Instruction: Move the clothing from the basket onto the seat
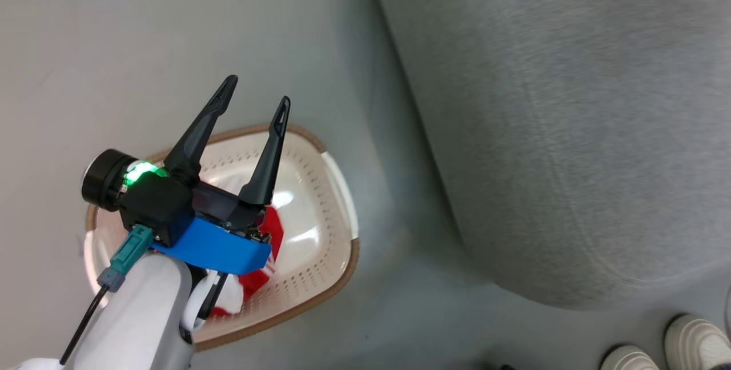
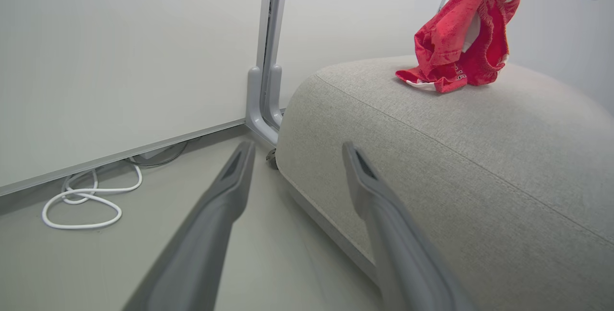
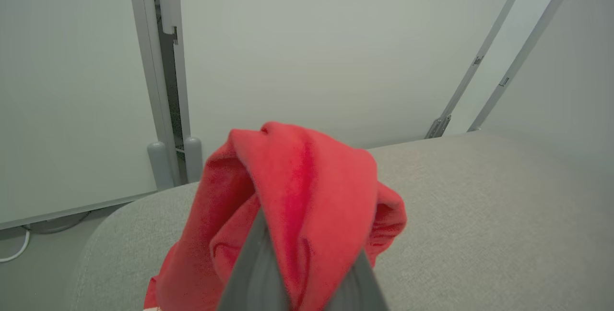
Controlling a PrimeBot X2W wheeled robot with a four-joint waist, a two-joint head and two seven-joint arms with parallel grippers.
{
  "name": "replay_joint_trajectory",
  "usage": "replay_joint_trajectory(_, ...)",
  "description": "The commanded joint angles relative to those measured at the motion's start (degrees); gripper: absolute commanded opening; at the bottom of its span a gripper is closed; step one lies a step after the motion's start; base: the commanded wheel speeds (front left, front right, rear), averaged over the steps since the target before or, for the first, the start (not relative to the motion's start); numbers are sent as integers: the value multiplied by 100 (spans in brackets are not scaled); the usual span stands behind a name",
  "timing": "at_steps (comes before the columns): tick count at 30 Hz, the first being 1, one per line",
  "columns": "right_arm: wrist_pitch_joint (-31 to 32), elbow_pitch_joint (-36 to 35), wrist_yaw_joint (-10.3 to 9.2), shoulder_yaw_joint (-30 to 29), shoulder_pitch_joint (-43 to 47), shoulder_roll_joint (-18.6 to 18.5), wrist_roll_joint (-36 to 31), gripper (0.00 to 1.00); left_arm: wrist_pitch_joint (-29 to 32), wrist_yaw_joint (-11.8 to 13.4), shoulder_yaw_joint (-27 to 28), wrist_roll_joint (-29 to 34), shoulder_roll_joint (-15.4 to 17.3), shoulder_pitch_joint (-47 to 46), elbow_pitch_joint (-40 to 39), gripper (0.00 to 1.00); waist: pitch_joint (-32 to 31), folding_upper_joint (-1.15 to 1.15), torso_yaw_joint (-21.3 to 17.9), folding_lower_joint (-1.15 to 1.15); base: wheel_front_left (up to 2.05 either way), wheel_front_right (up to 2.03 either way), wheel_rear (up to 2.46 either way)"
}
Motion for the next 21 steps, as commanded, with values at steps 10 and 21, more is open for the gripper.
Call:
replay_joint_trajectory(10,-247,1445,0,-712,475,-396,-719,100,-161,13,-77,-49,-108,-65,127,100,185,0,762,-2,0,0,0)
replay_joint_trajectory(21,-922,1536,1,-339,1533,-177,-834,100,-287,53,140,-354,-392,514,750,100,-1127,0,720,-2,0,0,0)
